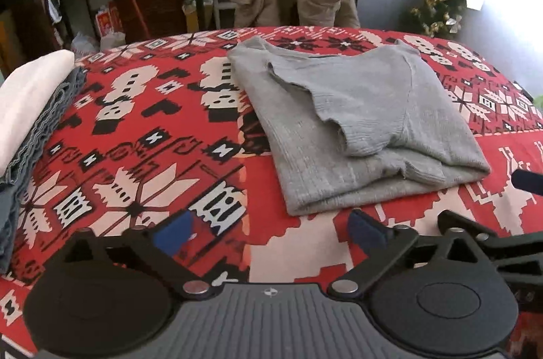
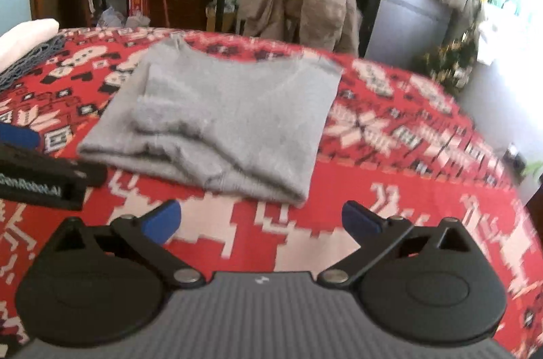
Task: Fold clothes
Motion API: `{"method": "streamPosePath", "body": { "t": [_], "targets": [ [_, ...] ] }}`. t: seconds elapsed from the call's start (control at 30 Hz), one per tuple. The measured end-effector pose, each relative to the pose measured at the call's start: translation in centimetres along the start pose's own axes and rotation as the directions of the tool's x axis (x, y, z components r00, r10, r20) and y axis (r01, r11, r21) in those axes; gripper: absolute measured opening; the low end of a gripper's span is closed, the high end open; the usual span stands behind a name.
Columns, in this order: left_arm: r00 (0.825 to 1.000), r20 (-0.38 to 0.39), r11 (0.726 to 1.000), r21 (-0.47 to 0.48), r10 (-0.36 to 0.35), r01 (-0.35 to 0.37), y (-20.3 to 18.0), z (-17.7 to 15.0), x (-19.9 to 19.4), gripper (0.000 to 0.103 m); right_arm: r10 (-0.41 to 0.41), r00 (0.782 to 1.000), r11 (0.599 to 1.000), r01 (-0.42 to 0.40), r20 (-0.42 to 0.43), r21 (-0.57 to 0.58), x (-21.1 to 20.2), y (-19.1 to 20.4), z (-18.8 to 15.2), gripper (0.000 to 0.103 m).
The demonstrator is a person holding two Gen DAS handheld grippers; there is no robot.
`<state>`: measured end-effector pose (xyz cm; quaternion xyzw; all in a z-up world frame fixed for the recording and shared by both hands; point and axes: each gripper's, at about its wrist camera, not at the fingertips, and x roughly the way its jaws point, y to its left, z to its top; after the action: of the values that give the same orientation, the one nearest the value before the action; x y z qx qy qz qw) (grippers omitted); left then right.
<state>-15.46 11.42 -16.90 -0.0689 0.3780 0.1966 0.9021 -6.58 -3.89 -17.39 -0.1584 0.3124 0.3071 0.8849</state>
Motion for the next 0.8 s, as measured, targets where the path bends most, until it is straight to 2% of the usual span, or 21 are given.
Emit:
{"method": "streamPosePath", "body": {
  "t": [0.17, 0.47, 0.67, 0.8],
  "targets": [
    [1.0, 0.015, 1.0, -0.009, 0.007, -0.006, -0.07, -0.12, 0.04, 0.103, 0.019, 1.0, 0.997, -0.02, 0.012, 0.08, 0.32, -0.85, -0.65, 0.102],
    [1.0, 0.009, 1.0, -0.008, 0.0, 0.0, 0.1, 0.23, 0.43, 0.103, -0.028, 0.999, 0.993, 0.023, 0.038, 0.117, 0.38, -0.25, -1.01, 0.102],
    [1.0, 0.011, 1.0, -0.007, 0.0, 0.0, 0.08, 0.11, 0.3, 0.103, -0.031, 1.0, 0.991, 0.03, 0.004, 0.134, 0.51, -0.31, -0.48, 0.102],
    [1.0, -0.015, 1.0, -0.013, 0.007, -0.007, 0.03, 0.46, 0.39, 0.103, -0.019, 1.0, 0.993, 0.019, -0.005, 0.116, 0.16, -0.49, -0.68, 0.102]
  ]
}}
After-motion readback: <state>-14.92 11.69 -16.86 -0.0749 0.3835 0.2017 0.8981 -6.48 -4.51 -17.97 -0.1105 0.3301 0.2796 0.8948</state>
